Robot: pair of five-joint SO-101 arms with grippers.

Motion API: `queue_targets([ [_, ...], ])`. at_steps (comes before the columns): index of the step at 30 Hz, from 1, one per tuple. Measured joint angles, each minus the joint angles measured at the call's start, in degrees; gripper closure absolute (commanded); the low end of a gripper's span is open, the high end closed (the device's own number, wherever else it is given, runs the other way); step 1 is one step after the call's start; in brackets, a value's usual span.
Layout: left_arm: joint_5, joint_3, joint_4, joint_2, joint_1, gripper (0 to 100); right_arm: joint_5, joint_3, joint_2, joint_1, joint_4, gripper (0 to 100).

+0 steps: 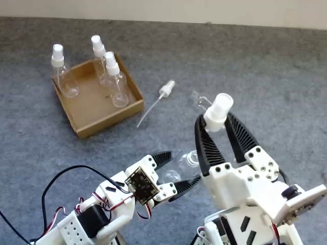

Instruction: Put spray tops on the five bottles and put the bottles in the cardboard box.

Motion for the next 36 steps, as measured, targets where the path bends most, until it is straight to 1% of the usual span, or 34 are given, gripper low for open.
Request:
queue_targets([
  [3, 0.0, 0.0, 0.0, 0.0, 0.0, 87, 0.0, 0.0, 0.0, -1.7, -0.6, 99.0],
  [8, 0.0, 0.0, 0.0, 0.0, 0.0, 87, 0.0, 0.0, 0.0, -2.3, -4.0, 99.0],
  [20, 0.0, 0.0, 0.0, 0.0, 0.0, 87, 0.1, 0.0, 0.0, -2.3, -4.3, 99.0],
  [22, 0.0, 0.0, 0.0, 0.0, 0.0, 87, 2.3, 0.0, 0.0, -2.3, -4.3, 99.0],
  [27, 0.0, 0.0, 0.0, 0.0, 0.0, 87, 4.3, 2.5, 0.0, -2.3, -4.3, 99.0],
  [36, 0.0, 0.0, 0.0, 0.0, -0.4, 87, 4.6, 8.0, 0.0, -2.3, -4.3, 99.0],
])
